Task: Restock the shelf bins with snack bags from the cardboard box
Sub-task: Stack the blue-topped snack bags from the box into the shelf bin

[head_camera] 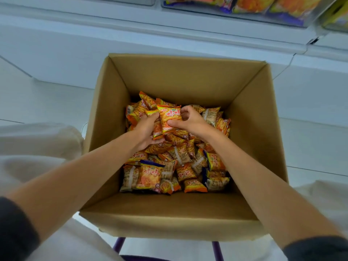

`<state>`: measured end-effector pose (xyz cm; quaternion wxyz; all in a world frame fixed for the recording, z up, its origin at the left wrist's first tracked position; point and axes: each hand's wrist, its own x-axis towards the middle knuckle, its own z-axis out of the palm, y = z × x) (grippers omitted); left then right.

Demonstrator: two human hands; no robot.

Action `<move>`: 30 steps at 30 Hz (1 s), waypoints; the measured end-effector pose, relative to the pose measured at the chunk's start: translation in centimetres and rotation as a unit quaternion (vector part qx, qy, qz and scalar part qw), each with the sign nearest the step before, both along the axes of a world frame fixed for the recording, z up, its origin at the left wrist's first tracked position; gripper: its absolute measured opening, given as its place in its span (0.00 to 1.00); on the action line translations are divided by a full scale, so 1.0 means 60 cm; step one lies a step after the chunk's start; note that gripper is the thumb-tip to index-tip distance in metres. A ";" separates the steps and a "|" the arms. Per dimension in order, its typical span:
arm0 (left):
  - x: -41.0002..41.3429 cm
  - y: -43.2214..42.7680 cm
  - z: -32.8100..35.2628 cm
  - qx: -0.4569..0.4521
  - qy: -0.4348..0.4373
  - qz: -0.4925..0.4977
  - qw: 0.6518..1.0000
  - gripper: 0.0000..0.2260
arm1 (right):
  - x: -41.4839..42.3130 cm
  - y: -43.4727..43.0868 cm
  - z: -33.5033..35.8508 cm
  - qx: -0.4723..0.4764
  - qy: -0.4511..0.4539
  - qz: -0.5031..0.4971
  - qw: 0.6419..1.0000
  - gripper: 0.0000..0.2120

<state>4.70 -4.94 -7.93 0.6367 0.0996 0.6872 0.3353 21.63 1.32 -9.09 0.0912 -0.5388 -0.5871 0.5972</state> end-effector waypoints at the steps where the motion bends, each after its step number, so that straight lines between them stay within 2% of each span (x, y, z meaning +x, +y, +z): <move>1: 0.004 0.001 0.006 0.002 -0.046 -0.013 0.999 0.24 | -0.006 -0.003 0.003 0.015 -0.003 0.001 1.000 0.37; 3: 0.006 0.003 0.007 0.010 -0.084 -0.047 0.995 0.33 | -0.014 -0.009 0.005 0.042 -0.003 0.017 0.999 0.34; 5: 0.004 0.000 -0.002 0.009 -0.061 -0.039 0.997 0.39 | -0.014 -0.010 0.013 0.043 0.000 0.047 0.998 0.31; 8: -0.011 0.001 -0.028 -0.009 0.016 -0.005 1.000 0.33 | 0.001 -0.013 -0.002 -0.066 0.061 0.008 0.996 0.26; 9: -0.019 0.001 -0.035 -0.011 0.044 -0.003 0.999 0.33 | 0.009 -0.016 -0.020 -0.075 0.054 -0.021 0.996 0.22; 11: -0.033 0.001 -0.050 -0.014 0.083 -0.005 0.996 0.38 | 0.024 -0.025 -0.067 -0.057 -0.041 -0.036 0.997 0.19; 13: -0.040 -0.003 -0.058 -0.016 0.100 -0.007 0.995 0.40 | 0.034 -0.042 -0.109 -0.074 -0.146 0.006 0.987 0.23; 16: -0.037 -0.009 -0.057 -0.021 0.103 -0.020 0.994 0.48 | 0.029 -0.073 -0.142 -0.121 -0.189 0.052 0.973 0.32; 19: -0.034 -0.012 -0.056 -0.020 0.108 -0.025 0.994 0.51 | 0.019 -0.088 -0.152 -0.083 -0.218 0.070 0.970 0.24; 22: -0.035 -0.012 -0.060 -0.020 0.121 -0.029 0.992 0.46 | 0.021 -0.075 -0.141 -0.077 -0.156 0.000 0.985 0.23; 26: -0.029 -0.007 -0.058 -0.014 0.142 -0.043 0.989 0.49 | 0.035 -0.024 -0.067 -0.078 0.017 -0.147 0.986 0.18; 28: -0.020 -0.002 -0.050 -0.010 0.128 -0.053 0.990 0.54 | 0.040 -0.012 -0.026 -0.076 0.073 -0.159 0.982 0.17; 30: -0.010 0.002 -0.045 0.001 0.100 -0.067 0.993 0.62 | 0.037 -0.016 0.004 -0.043 0.071 -0.117 0.990 0.19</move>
